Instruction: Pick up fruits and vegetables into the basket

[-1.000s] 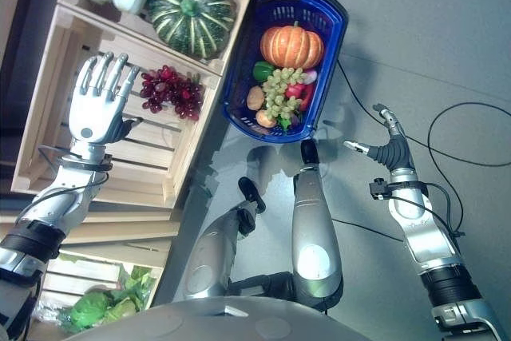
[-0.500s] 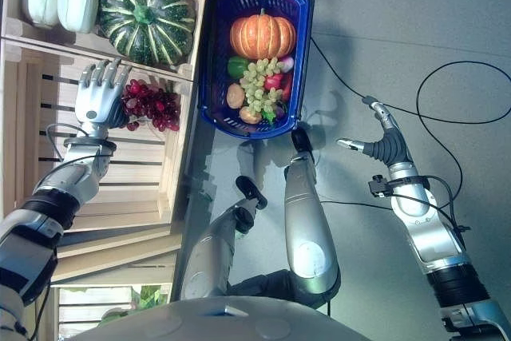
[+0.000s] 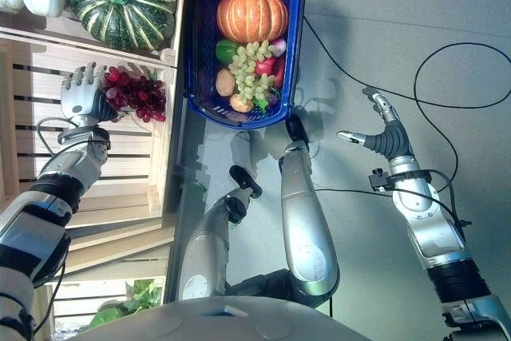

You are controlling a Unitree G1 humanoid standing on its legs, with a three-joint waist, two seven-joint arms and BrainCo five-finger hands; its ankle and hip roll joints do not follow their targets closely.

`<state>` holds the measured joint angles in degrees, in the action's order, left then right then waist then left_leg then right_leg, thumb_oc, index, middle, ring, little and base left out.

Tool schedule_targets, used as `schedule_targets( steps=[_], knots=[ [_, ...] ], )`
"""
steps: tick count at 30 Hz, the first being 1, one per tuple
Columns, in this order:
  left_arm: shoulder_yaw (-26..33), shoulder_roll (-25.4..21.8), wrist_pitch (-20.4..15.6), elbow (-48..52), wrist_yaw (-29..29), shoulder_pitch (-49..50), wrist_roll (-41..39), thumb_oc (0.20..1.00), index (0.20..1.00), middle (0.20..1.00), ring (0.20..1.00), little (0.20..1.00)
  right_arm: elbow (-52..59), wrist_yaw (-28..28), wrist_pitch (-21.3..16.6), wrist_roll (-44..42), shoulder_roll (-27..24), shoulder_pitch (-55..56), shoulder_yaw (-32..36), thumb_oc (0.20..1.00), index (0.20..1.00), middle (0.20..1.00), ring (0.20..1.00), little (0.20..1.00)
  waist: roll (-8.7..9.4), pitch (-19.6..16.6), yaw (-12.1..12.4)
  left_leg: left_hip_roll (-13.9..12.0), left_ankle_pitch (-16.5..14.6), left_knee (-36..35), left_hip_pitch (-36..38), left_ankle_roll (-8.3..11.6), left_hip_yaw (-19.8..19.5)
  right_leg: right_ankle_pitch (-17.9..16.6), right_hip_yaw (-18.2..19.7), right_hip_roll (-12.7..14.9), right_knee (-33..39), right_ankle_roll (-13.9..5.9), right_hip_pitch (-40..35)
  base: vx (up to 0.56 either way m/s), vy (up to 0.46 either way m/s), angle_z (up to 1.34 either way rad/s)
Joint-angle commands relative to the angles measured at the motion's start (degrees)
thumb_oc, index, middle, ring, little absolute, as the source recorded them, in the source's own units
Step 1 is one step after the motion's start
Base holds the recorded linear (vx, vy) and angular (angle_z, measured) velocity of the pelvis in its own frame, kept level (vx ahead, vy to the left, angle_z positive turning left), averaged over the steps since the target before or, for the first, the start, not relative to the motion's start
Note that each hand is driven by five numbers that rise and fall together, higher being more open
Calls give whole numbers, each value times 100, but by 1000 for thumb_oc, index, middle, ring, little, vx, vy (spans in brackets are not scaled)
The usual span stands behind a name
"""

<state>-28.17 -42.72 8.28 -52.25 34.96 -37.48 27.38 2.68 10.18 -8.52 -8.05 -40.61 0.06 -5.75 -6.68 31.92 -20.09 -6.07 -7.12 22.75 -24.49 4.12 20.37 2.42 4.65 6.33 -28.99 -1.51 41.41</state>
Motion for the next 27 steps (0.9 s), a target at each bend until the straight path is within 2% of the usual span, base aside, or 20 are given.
schedule_targets(
  steps=[1,4,8,11,19,27],
  knots=[
    [620,-228,-180,-16,661,428,23,1000,1000,1000,1000,1000,381,161,-374,11,122,228,77,1000,1000,1000,1000,1000,144,-213,-112,-137,-415,762,-667,-101,-102,433,15,198,-37,-498,37,-34,-24,4],
    [794,-107,29,426,1089,737,665,1000,1000,1000,1000,1000,403,204,-415,74,160,264,114,1000,1000,1000,1000,1000,137,-213,-21,-110,-396,714,-657,-103,-144,420,-62,221,-22,-503,16,-26,-9,6],
    [769,-66,313,568,1109,853,879,1000,1000,1000,1000,1000,334,286,-479,57,165,209,58,1000,1000,1000,1000,1000,131,-213,42,-99,-373,693,-704,-110,-171,407,-115,247,-23,-505,56,-23,-4,7],
    [719,-118,383,526,1046,818,936,1000,1000,1000,1000,1000,316,326,-448,-23,156,168,21,1000,1000,1000,1000,1000,127,-213,59,-88,-366,688,-734,-117,-173,395,-138,249,-26,-502,92,-15,-4,9],
    [468,-285,370,22,591,472,411,1000,1000,1000,1000,1000,173,265,-449,-285,163,111,-78,1000,1000,1000,1000,1000,130,-213,-34,-103,-354,712,-832,-115,-113,381,-86,193,-59,-486,234,-1,1,1],
    [337,-243,541,-415,567,218,201,1000,1000,1000,1000,1000,-35,326,-643,-331,188,28,-146,1000,1000,1000,1000,1000,165,-213,-97,-159,-351,769,-964,-92,-90,384,-47,141,-113,-460,376,12,-11,-4]
  ],
)
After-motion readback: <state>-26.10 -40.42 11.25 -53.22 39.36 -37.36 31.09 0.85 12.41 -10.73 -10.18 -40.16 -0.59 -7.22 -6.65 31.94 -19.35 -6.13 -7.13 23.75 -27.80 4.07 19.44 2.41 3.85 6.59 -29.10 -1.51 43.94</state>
